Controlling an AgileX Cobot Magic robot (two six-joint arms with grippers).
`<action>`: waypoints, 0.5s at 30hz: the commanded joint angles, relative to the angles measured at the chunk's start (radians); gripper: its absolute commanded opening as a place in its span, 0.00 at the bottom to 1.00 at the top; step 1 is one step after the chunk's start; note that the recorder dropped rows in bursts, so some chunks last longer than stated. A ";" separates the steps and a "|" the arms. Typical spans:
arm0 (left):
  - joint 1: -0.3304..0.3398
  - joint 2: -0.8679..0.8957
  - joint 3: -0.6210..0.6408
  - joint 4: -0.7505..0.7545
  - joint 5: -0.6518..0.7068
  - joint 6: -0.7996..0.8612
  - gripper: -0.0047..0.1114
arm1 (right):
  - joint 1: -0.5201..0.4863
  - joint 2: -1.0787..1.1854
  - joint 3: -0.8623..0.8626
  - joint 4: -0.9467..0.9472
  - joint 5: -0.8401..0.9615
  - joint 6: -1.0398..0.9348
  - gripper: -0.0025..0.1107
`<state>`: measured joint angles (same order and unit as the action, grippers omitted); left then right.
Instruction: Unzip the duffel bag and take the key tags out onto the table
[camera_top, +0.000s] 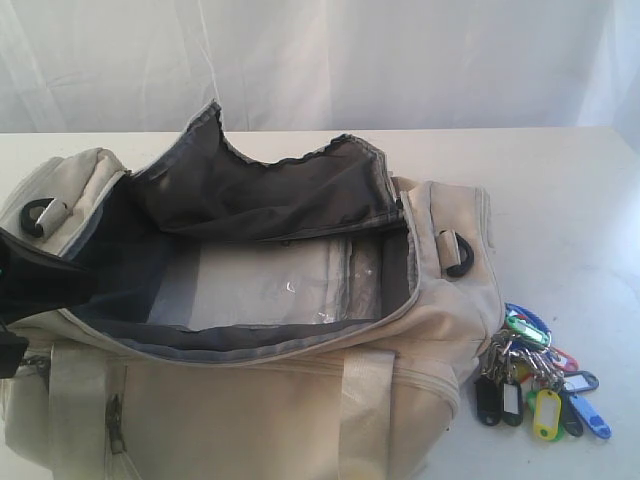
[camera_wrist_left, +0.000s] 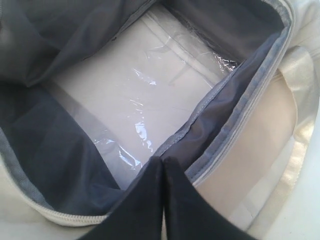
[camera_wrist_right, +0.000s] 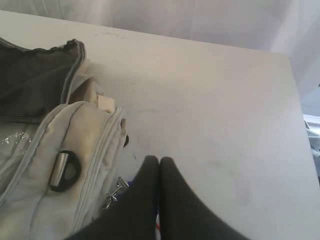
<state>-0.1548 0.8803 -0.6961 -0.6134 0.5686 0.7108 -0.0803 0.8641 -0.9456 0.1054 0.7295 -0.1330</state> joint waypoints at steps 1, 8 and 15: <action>-0.007 -0.009 0.005 -0.012 0.005 -0.005 0.04 | -0.001 -0.005 -0.007 0.003 -0.009 0.000 0.02; -0.007 -0.068 0.005 -0.006 -0.044 0.011 0.04 | -0.001 -0.005 -0.007 0.003 -0.009 0.000 0.02; -0.007 -0.394 0.041 -0.006 -0.085 0.048 0.04 | -0.001 -0.005 -0.007 0.003 -0.011 0.000 0.02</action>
<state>-0.1548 0.5922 -0.6831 -0.6077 0.4843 0.7536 -0.0803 0.8641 -0.9456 0.1054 0.7295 -0.1330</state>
